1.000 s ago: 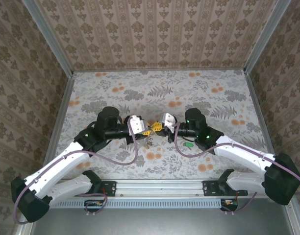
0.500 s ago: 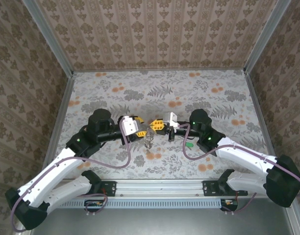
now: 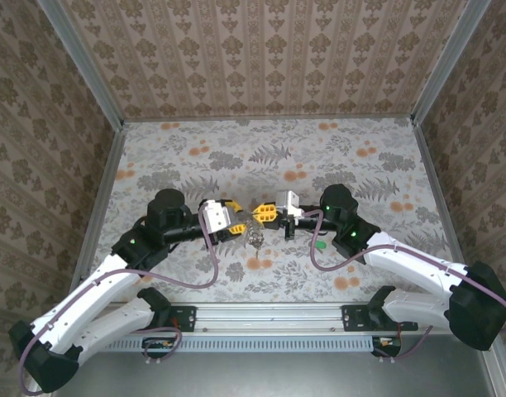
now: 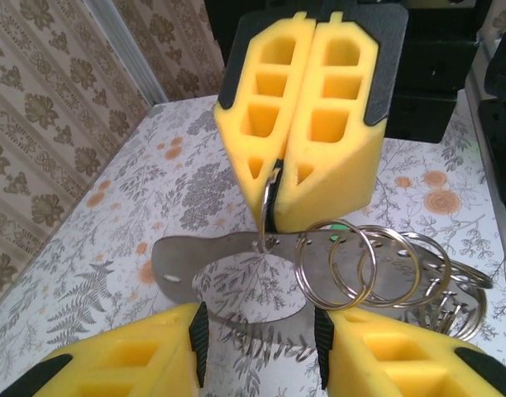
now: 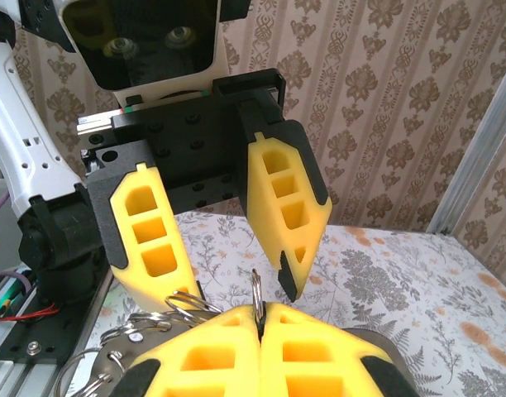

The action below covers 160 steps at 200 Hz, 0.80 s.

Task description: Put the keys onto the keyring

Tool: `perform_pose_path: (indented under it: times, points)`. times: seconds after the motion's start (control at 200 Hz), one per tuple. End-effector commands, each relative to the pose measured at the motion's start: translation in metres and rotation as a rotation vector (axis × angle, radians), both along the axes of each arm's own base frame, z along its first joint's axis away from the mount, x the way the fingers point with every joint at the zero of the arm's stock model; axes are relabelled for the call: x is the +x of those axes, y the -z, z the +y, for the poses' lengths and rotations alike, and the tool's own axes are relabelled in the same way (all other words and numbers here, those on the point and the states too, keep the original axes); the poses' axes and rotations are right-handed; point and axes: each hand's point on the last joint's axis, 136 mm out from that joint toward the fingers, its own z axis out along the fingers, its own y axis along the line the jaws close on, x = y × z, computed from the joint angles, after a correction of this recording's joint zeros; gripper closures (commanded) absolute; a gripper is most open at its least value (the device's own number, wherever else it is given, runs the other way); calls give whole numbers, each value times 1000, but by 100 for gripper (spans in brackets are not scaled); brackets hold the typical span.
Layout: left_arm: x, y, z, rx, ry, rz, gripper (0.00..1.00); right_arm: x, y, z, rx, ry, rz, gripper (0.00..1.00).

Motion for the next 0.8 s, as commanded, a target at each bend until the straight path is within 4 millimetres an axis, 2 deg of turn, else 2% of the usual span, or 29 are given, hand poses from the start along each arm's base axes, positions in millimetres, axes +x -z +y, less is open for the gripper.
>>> perform_pose_path:
  times: [0.0, 0.135, 0.36, 0.59, 0.715, 0.795]
  points:
    - [-8, -8, 1, -17, 53, -41, 58, -6, -12, 0, 41, -31, -57, 100]
    - [-1, -8, 5, -18, 15, -54, 58, -8, -13, 1, 40, -45, -62, 100]
    - [1, -17, -6, -78, 47, -23, 67, -9, -13, 2, 40, -55, -65, 100]
    - [-2, -20, -10, -85, 81, -25, 70, -9, -12, 1, 34, -55, -70, 100]
    - [-10, -21, -11, -84, 129, -7, 72, -9, -13, 1, 32, -52, -74, 100]
    - [-5, -19, -10, -87, 97, 26, 74, -8, -13, 1, 32, -54, -75, 100]
